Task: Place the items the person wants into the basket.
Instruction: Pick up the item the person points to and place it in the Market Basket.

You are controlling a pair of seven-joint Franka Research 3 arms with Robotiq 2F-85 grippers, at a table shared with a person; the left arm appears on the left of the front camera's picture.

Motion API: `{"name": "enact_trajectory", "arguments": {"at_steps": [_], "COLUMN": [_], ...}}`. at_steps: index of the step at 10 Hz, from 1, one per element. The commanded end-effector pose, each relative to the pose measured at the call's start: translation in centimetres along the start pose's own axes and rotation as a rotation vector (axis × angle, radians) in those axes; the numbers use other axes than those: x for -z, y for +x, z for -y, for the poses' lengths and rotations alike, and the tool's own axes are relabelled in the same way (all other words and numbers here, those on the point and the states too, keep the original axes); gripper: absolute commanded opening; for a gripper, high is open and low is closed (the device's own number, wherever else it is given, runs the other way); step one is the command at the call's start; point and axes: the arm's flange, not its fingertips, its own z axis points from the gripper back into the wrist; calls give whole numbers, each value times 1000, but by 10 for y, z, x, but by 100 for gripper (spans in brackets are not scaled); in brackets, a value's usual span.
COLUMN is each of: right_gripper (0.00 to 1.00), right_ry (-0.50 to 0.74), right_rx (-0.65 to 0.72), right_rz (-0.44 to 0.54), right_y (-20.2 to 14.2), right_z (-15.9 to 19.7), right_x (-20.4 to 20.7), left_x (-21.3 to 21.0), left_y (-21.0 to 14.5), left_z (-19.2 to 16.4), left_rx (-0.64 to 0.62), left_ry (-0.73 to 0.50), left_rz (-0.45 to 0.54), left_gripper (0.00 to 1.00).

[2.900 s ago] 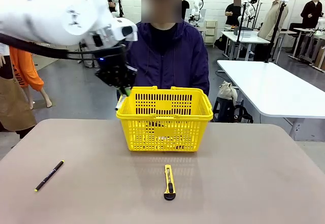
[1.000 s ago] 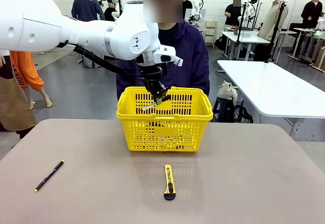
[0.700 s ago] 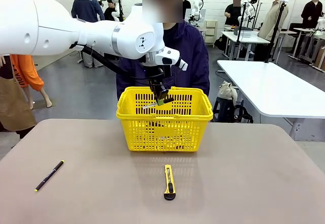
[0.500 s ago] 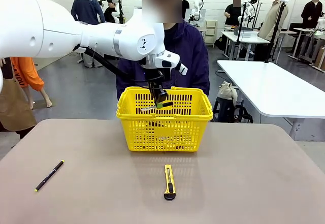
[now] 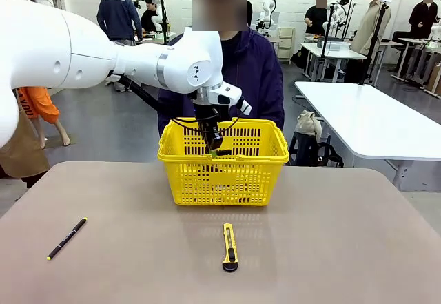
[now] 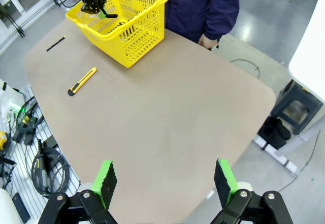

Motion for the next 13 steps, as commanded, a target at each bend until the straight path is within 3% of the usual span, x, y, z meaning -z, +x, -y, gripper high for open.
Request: {"name": "enact_trajectory", "arguments": {"at_steps": [1, 4, 5, 6, 7, 8, 13], "right_gripper": [100, 100, 100, 100, 100, 100, 100], "right_ry": [8, 8, 8, 8, 8, 8, 8], "right_rx": [-11, -11, -11, -11, -11, -11, -11], "right_rz": [30, 30, 30, 30, 30, 30, 30], "right_y": [-1, -1, -1, -1, -1, -1, -1], "right_z": [2, 2, 2, 2, 2, 2, 2], "right_x": [2, 2, 2, 2, 2, 2, 2], "left_x": [3, 8, 8, 7, 7, 6, 4], "left_y": [8, 9, 10, 9, 9, 9, 8], "left_z": [-7, -8, -8, -8, -8, -8, -9], "left_rx": [7, 4, 3, 1, -2, -5, -14], "left_ry": [13, 11, 11, 11, 13, 15, 17], "left_rz": [-22, -21, -22, -21, -19, -17, -19], "left_gripper": [12, 12, 38, 57, 96, 100, 100]}}
